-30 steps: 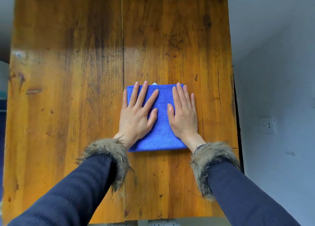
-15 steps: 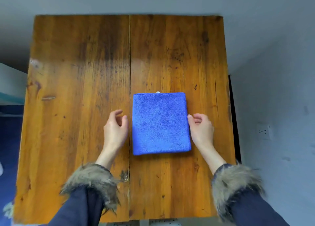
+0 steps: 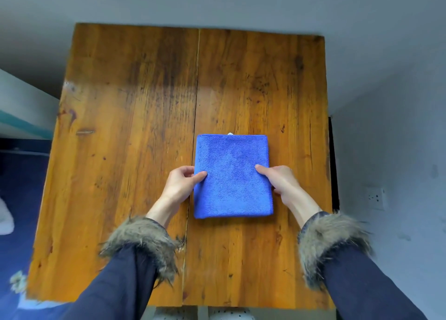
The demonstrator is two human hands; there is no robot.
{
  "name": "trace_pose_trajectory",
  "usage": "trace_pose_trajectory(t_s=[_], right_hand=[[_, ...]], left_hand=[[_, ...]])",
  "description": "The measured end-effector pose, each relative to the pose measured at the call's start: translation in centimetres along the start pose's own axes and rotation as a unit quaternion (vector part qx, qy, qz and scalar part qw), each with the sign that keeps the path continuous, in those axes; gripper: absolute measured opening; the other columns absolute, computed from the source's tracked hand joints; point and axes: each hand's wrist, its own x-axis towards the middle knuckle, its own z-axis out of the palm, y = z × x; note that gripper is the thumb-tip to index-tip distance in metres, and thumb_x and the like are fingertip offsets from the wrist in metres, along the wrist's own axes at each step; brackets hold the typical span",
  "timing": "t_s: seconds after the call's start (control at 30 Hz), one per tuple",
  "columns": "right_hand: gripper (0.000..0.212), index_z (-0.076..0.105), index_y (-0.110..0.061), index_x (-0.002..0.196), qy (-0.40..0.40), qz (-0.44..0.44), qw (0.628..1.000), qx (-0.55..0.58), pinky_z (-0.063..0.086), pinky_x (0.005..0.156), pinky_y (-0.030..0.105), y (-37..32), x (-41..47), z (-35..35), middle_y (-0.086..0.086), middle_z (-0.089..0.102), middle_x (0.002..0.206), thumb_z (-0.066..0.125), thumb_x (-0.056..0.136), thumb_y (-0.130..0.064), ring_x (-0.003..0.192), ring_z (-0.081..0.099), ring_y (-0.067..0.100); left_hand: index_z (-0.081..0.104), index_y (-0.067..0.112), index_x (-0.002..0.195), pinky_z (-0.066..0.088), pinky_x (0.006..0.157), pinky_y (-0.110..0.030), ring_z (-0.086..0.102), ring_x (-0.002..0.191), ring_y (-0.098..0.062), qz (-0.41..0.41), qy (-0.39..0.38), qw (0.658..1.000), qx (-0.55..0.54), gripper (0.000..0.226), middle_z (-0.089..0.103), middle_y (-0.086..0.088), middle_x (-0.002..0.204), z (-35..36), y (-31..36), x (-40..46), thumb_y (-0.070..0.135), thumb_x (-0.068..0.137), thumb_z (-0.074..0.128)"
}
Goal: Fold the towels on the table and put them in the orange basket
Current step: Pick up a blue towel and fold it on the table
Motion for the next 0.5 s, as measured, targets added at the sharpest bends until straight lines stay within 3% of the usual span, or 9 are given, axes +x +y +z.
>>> trace_pose_trajectory(t_s=[0.07, 0.17, 0.3, 0.37, 0.5], right_hand=[[0.017, 0.059, -0.011, 0.074, -0.015, -0.003, 0.999, 0.029, 0.035, 0.031, 0.01, -0.1, 0.0, 0.1, -0.005, 0.062, 0.072, 0.065, 0.086, -0.022, 0.059, 0.057, 0.004], [0.014, 0.06, -0.012, 0.077, -0.032, -0.036, 0.999, 0.008, 0.039, 0.037, 0.011, -0.3, -0.2, 0.1, -0.004, 0.065, 0.077, 0.064, 0.087, -0.021, 0.063, 0.059, 0.005], [0.005, 0.062, -0.012, 0.09, -0.072, -0.088, 0.992, -0.046, 0.048, 0.066, 0.024, -0.7, -1.4, 0.1, 0.003, 0.067, 0.096, 0.06, 0.087, -0.016, 0.081, 0.063, 0.013], [0.006, 0.061, -0.013, 0.092, -0.109, -0.112, 0.986, -0.064, 0.046, 0.077, 0.031, -1.3, -2.6, 0.3, 0.005, 0.067, 0.1, 0.058, 0.087, -0.012, 0.088, 0.062, 0.017], [0.007, 0.059, -0.016, 0.091, -0.188, -0.145, 0.967, -0.097, 0.044, 0.07, 0.028, -3.2, -6.1, 1.9, 0.003, 0.062, 0.094, 0.058, 0.088, -0.01, 0.081, 0.059, 0.015]], left_hand=[[0.065, 0.007, 0.101, 0.043, 0.058, -0.015, 0.058, 0.076, -0.009, 0.0, 0.008, 1.0, 0.002, 0.019, 0.067, -0.002, 0.091, -0.1, -0.1, -0.1, 0.017, 0.085, 0.067], [0.065, 0.009, 0.097, 0.041, 0.063, -0.02, 0.056, 0.079, -0.013, 0.005, 0.017, 1.0, 0.0, 0.015, 0.067, -0.006, 0.094, -0.3, -0.4, -0.5, 0.016, 0.084, 0.068], [0.064, 0.015, 0.087, 0.039, 0.053, -0.014, 0.053, 0.068, -0.007, -0.01, 0.031, 0.998, -0.051, 0.004, 0.064, -0.001, 0.09, -1.1, -1.0, -2.4, 0.015, 0.084, 0.067], [0.064, 0.018, 0.085, 0.039, 0.055, -0.017, 0.051, 0.064, -0.007, -0.017, 0.045, 0.995, -0.09, 0.004, 0.064, 0.0, 0.089, -2.0, -1.4, -4.3, 0.015, 0.085, 0.066], [0.063, 0.017, 0.091, 0.046, 0.067, -0.026, 0.056, 0.072, -0.013, -0.031, 0.062, 0.983, -0.17, 0.005, 0.064, -0.002, 0.096, -5.3, -2.5, -9.5, 0.016, 0.086, 0.064]])
